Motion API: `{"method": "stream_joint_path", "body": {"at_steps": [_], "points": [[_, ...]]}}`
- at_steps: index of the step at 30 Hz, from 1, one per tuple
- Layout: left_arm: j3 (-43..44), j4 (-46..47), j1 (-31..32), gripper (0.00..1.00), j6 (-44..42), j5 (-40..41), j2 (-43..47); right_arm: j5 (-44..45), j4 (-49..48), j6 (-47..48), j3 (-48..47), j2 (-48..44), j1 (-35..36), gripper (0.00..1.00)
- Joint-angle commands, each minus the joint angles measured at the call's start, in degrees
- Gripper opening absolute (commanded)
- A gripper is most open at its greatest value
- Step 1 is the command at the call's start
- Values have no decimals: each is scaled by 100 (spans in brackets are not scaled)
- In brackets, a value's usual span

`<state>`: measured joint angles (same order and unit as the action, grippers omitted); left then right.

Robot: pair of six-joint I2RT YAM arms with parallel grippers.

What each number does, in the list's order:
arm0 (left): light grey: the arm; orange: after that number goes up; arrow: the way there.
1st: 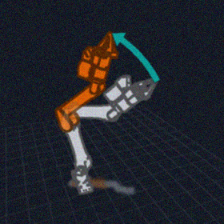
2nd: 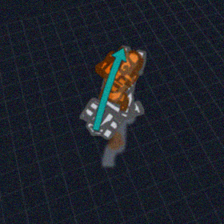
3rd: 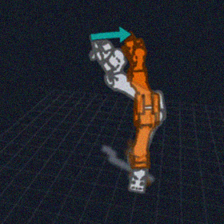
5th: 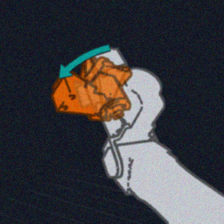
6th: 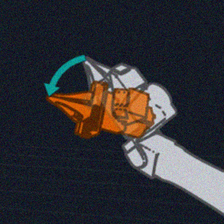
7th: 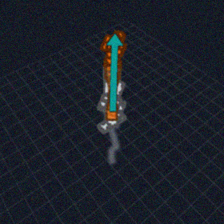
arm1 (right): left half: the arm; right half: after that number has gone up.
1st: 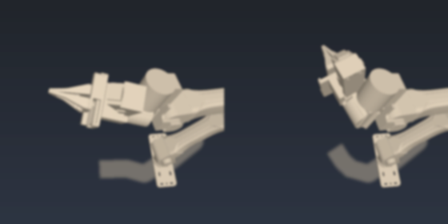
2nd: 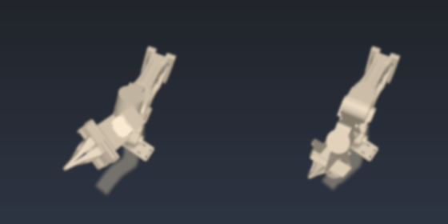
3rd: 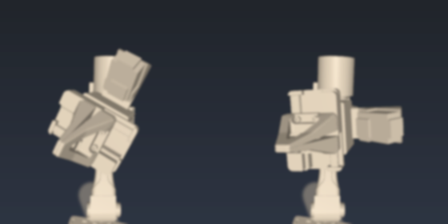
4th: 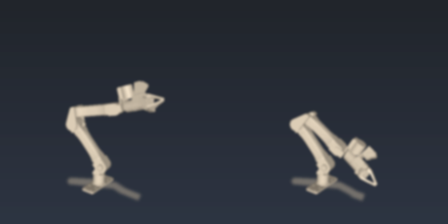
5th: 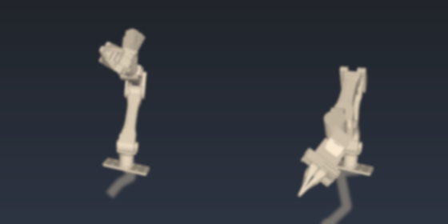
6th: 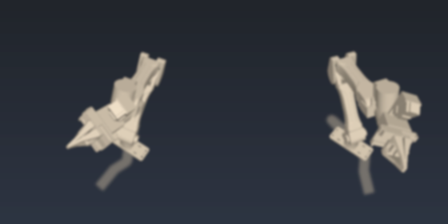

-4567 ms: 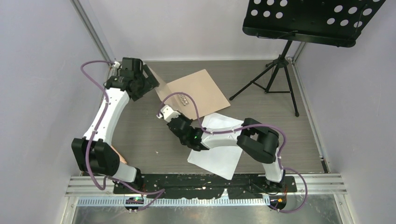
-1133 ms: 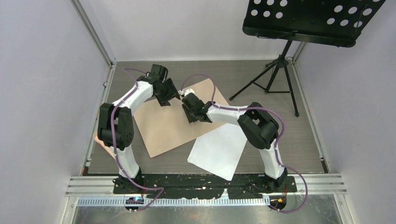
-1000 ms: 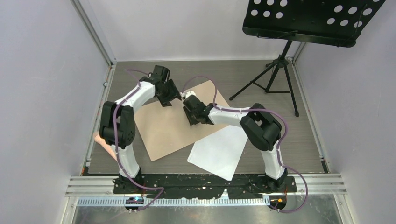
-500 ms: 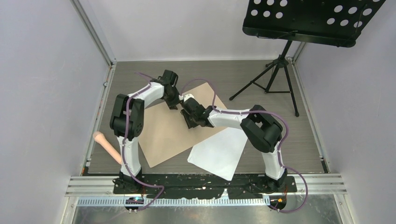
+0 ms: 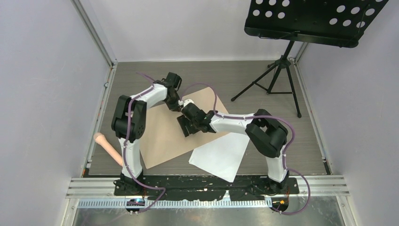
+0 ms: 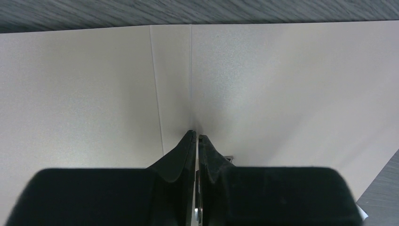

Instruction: Put the files into the folder

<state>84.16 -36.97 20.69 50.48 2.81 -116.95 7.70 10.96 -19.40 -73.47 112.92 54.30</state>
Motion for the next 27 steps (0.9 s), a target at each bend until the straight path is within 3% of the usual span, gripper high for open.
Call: {"method": "stream_joint_path", "body": {"at_steps": [1, 3, 7, 16, 27], "points": [[-223, -179, 65, 6, 27, 57, 140, -244, 30, -201, 53, -566, -39, 69], [-299, -172, 96, 2, 34, 50, 175, -322, -1, -290, 84, -693, -85, 68], [-499, -166, 177, 2, 23, 8, 269, -570, -182, -525, 160, -866, -196, 54], [-863, -41, 225, 2, 58, 30, 440, -642, -96, -784, -44, -399, -298, 35], [-978, 23, 225, 2, 76, -101, 514, -515, -46, -928, -53, -88, -308, 28]]}}
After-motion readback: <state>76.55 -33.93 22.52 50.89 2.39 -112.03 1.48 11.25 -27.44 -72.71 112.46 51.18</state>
